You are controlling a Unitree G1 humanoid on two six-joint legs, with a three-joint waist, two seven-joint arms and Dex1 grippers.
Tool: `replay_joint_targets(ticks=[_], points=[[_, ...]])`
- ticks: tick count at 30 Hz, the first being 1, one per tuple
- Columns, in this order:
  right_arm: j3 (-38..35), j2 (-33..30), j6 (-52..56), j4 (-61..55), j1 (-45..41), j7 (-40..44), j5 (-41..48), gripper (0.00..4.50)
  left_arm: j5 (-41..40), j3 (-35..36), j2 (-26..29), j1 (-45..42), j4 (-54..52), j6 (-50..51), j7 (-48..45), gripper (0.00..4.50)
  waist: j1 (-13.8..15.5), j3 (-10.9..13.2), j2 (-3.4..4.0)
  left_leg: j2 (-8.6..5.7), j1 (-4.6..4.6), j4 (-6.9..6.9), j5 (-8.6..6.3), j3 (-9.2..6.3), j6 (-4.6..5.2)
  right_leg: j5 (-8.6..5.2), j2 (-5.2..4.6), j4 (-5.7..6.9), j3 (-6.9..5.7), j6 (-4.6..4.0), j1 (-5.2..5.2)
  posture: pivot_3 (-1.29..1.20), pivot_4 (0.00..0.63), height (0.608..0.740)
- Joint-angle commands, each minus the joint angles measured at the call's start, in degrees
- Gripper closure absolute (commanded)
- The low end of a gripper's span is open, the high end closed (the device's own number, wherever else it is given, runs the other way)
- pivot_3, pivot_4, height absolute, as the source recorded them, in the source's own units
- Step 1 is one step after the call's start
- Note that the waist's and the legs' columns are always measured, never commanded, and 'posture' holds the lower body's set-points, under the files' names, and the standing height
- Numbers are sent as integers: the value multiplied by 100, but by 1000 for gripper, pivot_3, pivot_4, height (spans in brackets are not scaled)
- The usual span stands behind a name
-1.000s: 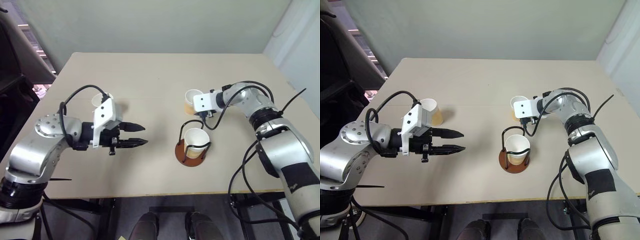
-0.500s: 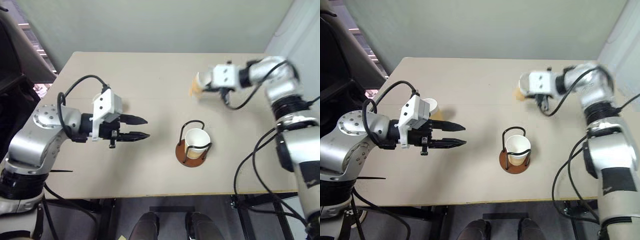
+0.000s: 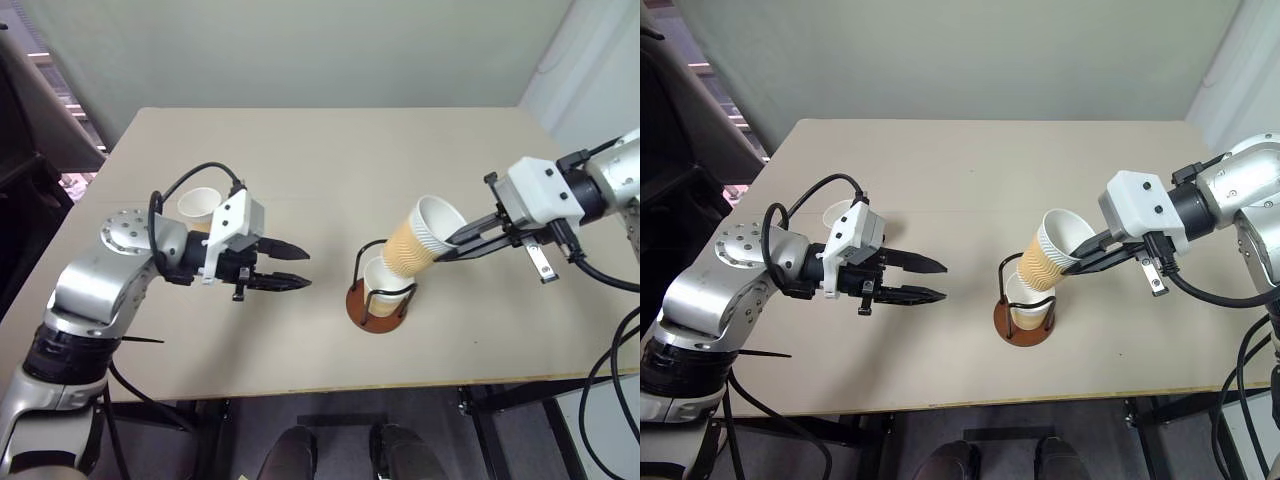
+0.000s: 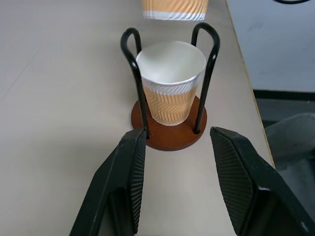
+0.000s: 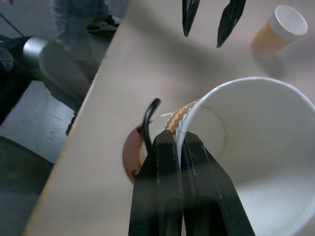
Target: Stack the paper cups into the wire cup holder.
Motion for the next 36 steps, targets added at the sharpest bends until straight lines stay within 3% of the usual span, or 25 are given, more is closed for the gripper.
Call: replay_joint_targets(ticks=[1, 4, 13, 16, 24, 27, 31, 36], points=[[-113, 45, 42, -290, 50, -132, -10, 4472, 24, 84, 15, -78, -44, -81, -38, 2275, -4, 0, 0, 1, 1, 0, 8, 0, 6, 3, 0, 5, -2, -9, 0, 0, 150, 740], [-20, 140, -8, -386, 100, -235, -144, 4472, 9, 120, 37, -21, -96, -62, -2, 2275, -11, 0, 0, 0, 4, 3, 30, 0, 13, -10, 0, 17, -2, -56, 0, 0, 150, 740], [235, 315, -342, -50, 68, -308, -781, 4472, 5, 183, 75, 53, -136, -38, 100, 2275, -7, -1, -1, 0, 5, 6, 36, 0, 17, -2, -1, 29, -3, -47, 0, 0, 150, 740], [226, 270, -292, -55, 71, -182, -771, 3861, 2, 201, 93, 73, -130, -47, 102, 2275, -1, -1, -1, 0, 3, 4, 34, 0, 17, 12, -1, 27, -5, -20, -1, 0, 150, 740], [-15, 217, -34, -119, -29, -93, -579, 993, 156, 324, 277, -104, 227, -267, 14, 2275, -2, -1, -1, 0, -1, 4, 33, 0, 16, 9, 0, 19, -6, -19, -2, 0, 150, 740], [-616, 113, 479, 123, -136, -303, -122, 7, 533, 561, 665, -442, 1006, -699, 23, 2275, 1, 1, -3, 0, -1, 3, 33, 0, 16, 4, 0, 21, -6, -27, -3, 0, 150, 740], [-2087, 418, 1975, 384, -100, -1157, 1509, 7, 1305, 481, 1119, -1133, 2475, -1560, 84, 2275, 11, 1, -4, -1, -5, 1, 35, -3, 12, -18, 0, 22, -4, -66, -10, 0, 150, 740], [-2649, 832, 2398, -116, 772, -2286, 1845, 7, 3020, -614, 814, -1961, 4189, -2801, 519, 2275, 66, -16, -8, -7, 5, -1, 35, -12, 14, -26, -1, 8, -4, -65, 10, 0, 150, 740]])
